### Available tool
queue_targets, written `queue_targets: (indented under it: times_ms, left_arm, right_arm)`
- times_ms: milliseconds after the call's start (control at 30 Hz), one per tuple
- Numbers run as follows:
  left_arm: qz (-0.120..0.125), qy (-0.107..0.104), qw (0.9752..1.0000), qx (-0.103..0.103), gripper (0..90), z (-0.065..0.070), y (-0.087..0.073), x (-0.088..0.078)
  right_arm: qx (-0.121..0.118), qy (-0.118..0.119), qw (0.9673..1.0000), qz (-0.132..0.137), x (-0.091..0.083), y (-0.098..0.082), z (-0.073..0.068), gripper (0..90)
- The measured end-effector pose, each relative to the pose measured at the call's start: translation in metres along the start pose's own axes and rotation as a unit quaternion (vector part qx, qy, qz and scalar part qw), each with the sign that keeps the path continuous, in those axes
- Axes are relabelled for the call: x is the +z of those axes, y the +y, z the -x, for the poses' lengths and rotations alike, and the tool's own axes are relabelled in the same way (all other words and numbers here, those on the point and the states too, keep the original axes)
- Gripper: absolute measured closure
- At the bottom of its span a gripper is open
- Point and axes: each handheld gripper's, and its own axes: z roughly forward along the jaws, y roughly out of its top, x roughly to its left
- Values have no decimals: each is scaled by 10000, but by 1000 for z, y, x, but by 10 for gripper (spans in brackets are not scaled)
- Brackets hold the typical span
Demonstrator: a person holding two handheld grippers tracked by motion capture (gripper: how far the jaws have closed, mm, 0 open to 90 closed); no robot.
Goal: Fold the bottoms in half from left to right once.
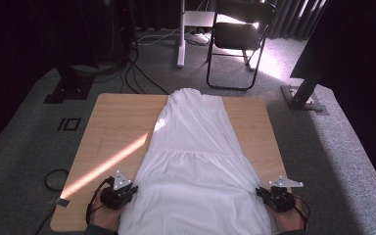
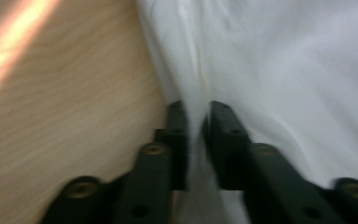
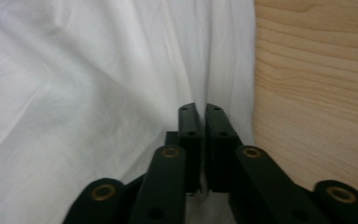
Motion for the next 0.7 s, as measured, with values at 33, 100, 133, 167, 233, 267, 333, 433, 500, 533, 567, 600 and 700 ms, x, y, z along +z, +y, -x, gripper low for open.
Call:
queue_targets:
  times_ms: [33,100,133,167,233,267,333,433,500,533,567,600,700]
  left_arm:
    - [157,-70,9998,-106,646,-3,2,-2]
    - [448,-100,9985,-295,555,-10,9,-5]
    - [595,-82,9975,-376,521,-14,13,-7]
    - [710,-59,9965,-444,507,-18,18,-8]
    - [855,46,9950,-508,488,-26,29,-7]
    - [867,128,9948,-515,476,-30,34,-3]
    - [877,183,9941,-610,473,-38,45,8]
    - [942,125,9921,-820,471,-46,53,28]
    - [666,66,9927,-1004,470,-52,51,47]
    - [522,103,9937,-991,467,-52,50,54]
    - [428,61,9944,-965,466,-51,49,60]
    - [397,63,9952,-893,465,-49,49,63]
    - [447,32,9967,-677,461,-42,51,62]
  right_arm:
    - [28,56,9999,120,-1,3,1,673]
    - [192,125,9987,449,-4,16,6,588]
    - [210,142,9983,524,-4,23,7,572]
    - [214,165,9978,598,-5,34,9,559]
    - [120,211,9968,765,-2,58,11,556]
    - [66,243,9966,778,3,70,12,600]
    - [-100,353,9969,689,16,93,13,710]
    - [-266,368,9979,461,49,121,11,643]
    - [-175,393,9985,331,67,131,12,608]
    - [-146,427,9986,261,77,135,13,592]
    - [-99,434,9988,180,86,137,14,582]
    - [-52,452,9989,109,94,139,15,579]
    - [-16,667,9976,-169,109,139,14,687]
